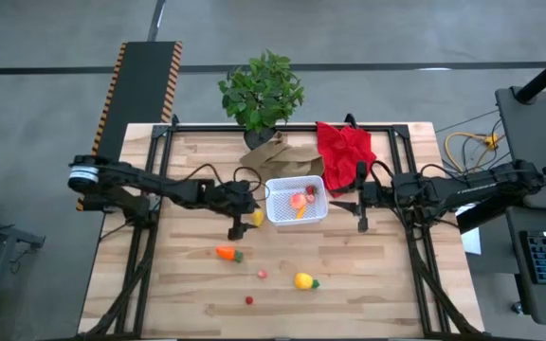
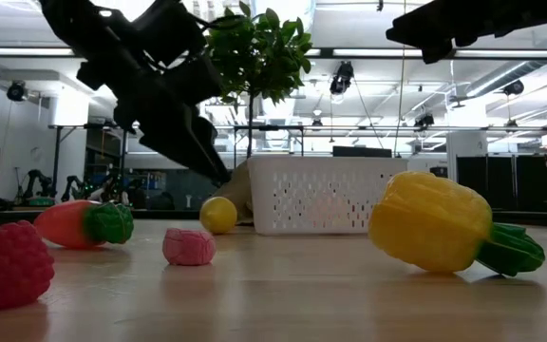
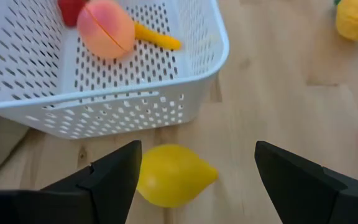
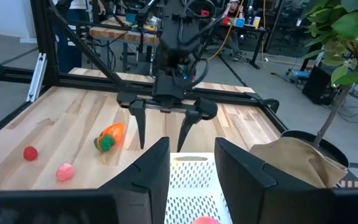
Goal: Pick and placing Produce into tupperware
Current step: Put the lemon into the bin, then put the carrot into the bin
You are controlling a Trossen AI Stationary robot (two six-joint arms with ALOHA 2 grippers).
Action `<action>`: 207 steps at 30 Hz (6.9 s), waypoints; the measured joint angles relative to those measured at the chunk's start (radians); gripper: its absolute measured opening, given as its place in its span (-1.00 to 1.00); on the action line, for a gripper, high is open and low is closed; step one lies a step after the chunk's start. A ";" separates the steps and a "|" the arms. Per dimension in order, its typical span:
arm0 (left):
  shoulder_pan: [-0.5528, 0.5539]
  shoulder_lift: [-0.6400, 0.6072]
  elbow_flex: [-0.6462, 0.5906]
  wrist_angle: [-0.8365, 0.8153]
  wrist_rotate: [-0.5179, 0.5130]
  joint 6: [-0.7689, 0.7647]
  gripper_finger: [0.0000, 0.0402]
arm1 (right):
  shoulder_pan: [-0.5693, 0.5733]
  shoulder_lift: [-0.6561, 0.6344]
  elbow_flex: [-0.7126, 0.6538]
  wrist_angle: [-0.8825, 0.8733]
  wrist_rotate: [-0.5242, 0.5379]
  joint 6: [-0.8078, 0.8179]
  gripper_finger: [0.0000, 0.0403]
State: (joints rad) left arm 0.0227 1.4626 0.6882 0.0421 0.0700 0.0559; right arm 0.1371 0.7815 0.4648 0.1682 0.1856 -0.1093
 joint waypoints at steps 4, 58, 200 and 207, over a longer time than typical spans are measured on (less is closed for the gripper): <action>0.000 0.030 0.007 0.003 0.000 0.000 0.48 | 0.000 0.000 0.000 -0.006 0.000 0.000 -0.40; 0.000 0.121 0.028 -0.109 -0.007 0.162 0.48 | 0.000 0.003 -0.001 -0.045 0.029 0.000 -0.51; -0.142 -0.045 0.414 -0.456 -0.342 0.267 0.26 | 0.000 -0.009 -0.001 -0.057 0.052 -0.004 -0.65; -0.208 -0.083 0.410 -0.628 -0.341 0.109 0.26 | 0.000 -0.009 -0.001 -0.055 0.052 -0.004 -0.65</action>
State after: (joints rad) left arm -0.1850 1.3798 1.0979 -0.5855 -0.2714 0.1647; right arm 0.1371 0.7727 0.4639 0.1132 0.2375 -0.1135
